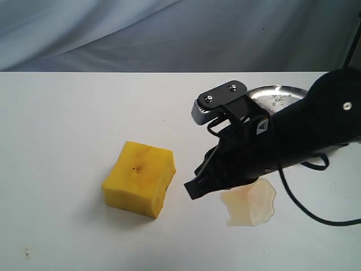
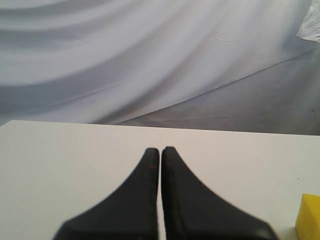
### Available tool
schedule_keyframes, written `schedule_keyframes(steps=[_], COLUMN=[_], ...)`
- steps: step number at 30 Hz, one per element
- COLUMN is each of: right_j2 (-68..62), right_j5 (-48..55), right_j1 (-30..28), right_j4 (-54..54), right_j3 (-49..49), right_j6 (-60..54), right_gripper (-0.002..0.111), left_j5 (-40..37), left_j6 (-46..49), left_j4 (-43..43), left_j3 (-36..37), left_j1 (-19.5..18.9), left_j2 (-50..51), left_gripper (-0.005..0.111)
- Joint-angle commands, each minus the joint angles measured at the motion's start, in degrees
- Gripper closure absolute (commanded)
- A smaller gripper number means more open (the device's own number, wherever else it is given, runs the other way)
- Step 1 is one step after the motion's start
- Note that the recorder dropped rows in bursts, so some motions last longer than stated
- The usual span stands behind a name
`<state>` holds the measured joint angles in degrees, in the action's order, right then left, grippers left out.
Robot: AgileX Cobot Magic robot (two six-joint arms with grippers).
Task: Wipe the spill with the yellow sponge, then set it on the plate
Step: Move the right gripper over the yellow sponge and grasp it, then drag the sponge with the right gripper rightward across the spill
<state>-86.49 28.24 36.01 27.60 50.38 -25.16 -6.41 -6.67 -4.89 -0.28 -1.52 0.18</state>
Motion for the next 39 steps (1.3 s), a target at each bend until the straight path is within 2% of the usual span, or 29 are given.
schedule_keyframes(steps=[1,2,4,5,11,16,23,39], right_j2=[-3.6,-4.8,-6.6,-7.3,-14.4,-16.5,-17.1,-22.3], right_j5=[-8.9,-13.5,-19.9,-21.5,-19.4,-23.0,-21.7,-21.5], right_j1=[1.4,2.0,2.8,3.1,8.7,10.6,11.4,11.4], right_j4=[-0.1,-0.1,-0.1,-0.1,-3.3,-14.4,-25.9,-27.6], right_j3=[0.4,0.4,0.4,1.0,10.3,10.4,10.4,8.1], right_j6=[4.7,7.5,13.3,15.5,29.1,46.5,62.9,71.3], right_gripper=[0.067,0.051,0.038,0.037,0.036,0.036,0.037,0.037], left_j5=[0.1,0.1,0.1,0.1,0.1,0.1,0.1,0.1], left_j6=[-0.2,-0.2,-0.2,-0.1,-0.1,-0.2,-0.2,-0.2], left_j4=[-0.1,-0.1,-0.1,-0.1,-0.1,-0.1,-0.1,-0.1], left_j3=[0.3,0.3,0.3,0.3,0.3,0.3,0.3,0.3], left_j1=[0.4,0.4,0.4,0.4,0.4,0.4,0.4,0.4], left_j2=[-0.2,-0.2,-0.2,-0.2,-0.2,-0.2,-0.2,-0.2], left_gripper=[0.104,0.104,0.104,0.104,0.104,0.104,0.104,0.104])
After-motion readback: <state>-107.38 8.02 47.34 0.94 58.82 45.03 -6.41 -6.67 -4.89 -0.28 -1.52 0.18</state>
